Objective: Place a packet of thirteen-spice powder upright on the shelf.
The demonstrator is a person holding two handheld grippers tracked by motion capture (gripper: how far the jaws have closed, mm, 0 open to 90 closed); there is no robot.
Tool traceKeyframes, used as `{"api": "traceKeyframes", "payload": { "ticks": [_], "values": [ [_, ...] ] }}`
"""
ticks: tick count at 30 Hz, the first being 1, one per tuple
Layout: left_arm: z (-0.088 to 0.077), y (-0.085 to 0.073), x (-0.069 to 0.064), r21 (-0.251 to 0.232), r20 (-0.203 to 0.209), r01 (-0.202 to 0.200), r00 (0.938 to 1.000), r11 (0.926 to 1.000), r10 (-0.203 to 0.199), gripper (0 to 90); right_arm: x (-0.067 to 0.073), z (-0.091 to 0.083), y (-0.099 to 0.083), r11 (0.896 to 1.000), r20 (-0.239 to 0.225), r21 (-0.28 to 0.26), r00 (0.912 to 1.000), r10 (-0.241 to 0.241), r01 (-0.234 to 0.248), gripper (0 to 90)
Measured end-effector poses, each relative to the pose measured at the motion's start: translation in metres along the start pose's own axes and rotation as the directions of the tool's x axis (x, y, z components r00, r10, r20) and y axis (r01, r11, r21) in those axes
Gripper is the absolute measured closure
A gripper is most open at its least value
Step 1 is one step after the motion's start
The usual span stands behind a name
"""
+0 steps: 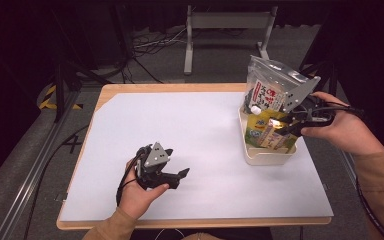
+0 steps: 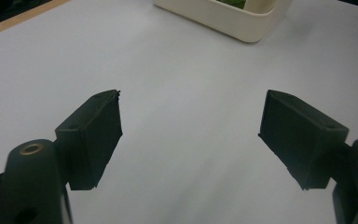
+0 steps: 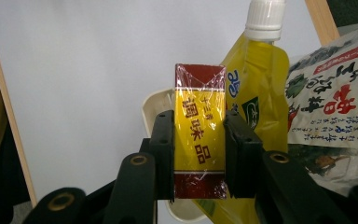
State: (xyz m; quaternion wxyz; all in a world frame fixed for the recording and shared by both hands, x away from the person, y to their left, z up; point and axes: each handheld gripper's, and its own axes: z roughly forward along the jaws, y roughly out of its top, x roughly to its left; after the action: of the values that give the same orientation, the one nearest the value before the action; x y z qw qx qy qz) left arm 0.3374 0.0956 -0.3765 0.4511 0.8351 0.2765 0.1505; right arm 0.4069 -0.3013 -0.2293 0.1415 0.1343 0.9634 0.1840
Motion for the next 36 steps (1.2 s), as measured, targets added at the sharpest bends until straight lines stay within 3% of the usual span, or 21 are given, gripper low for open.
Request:
{"api": "traceKeyframes", "payload": {
  "ticks": [16, 36],
  "values": [
    [-0.007, -0.002, 0.009, -0.002, -0.017, 0.021, 0.9996, 0.9998, -0.021, 22.2, -0.002, 0.012, 0.001, 0.999, -0.042, 0.025, 0.9983, -0.041, 0.042, 68.4],
    [-0.008, -0.003, 0.012, -0.007, -0.019, 0.033, 0.9993, 0.9994, -0.033, 22.2, -0.002, 0.022, -0.002, 0.994, -0.119, 0.049, 0.9884, -0.094, 0.101, 68.3]
  ]
}}
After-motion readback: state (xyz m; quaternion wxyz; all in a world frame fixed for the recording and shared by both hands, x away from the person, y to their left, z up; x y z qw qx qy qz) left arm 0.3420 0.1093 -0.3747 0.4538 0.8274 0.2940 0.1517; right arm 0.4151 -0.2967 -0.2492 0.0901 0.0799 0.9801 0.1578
